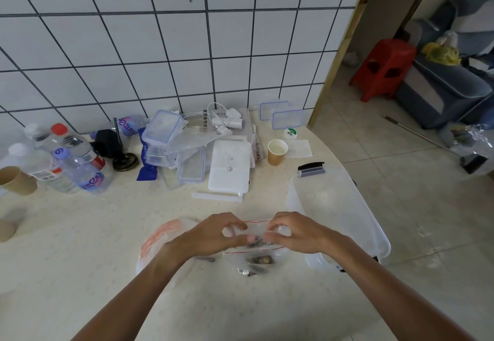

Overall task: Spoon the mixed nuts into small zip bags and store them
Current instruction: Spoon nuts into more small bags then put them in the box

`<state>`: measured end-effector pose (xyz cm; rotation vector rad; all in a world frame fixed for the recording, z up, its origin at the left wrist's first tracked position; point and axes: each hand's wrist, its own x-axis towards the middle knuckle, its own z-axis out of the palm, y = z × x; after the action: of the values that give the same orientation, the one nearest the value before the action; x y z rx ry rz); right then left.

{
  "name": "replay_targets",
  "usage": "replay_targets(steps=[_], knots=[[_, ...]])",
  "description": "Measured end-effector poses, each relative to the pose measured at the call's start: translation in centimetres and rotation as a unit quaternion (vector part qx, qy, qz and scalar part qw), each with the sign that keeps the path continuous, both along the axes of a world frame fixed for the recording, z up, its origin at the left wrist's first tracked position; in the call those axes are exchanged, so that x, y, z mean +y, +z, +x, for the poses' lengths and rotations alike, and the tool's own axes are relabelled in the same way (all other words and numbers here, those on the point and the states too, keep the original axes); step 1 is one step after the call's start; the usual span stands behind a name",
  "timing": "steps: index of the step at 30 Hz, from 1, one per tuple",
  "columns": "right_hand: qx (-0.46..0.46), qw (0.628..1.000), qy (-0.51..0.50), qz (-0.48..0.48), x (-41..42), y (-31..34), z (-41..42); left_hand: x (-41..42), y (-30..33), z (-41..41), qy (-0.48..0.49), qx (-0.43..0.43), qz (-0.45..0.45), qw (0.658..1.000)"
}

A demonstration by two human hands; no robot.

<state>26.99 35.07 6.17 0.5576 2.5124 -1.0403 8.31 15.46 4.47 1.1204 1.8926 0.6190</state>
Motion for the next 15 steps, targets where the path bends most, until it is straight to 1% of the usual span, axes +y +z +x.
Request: replay_targets(steps=[3,5,7,11,13,15], knots=[[-0.016,0.996,0.048,0.068,-0.7,0.2,0.8,-1.0,0.6,1.2,-0.050,0.064,-0.005,0.997],[-0.005,0.992,0.070,0.107,-1.1,-0.3,1.3,-1.5,0.3,1.8,-0.074,0.124,0.012,0.989],[0.012,0.989,0.077,0.127,-1.4,-1.0,1.8,-2.1,-0.4,2.2,-0.076,0.150,0.035,0.985],[0.046,0.988,0.080,0.125,-2.0,-1.8,2.4,-3.0,-2.2,2.9,-0.053,0.173,0.090,0.979],[0.051,0.991,0.068,0.107,-2.3,-2.2,2.8,-3.5,-3.0,3.2,-0.026,0.159,0.123,0.979],[0.059,0.995,0.031,0.074,-2.5,-2.7,3.2,-3.9,-3.5,3.4,0.006,0.132,0.143,0.981]])
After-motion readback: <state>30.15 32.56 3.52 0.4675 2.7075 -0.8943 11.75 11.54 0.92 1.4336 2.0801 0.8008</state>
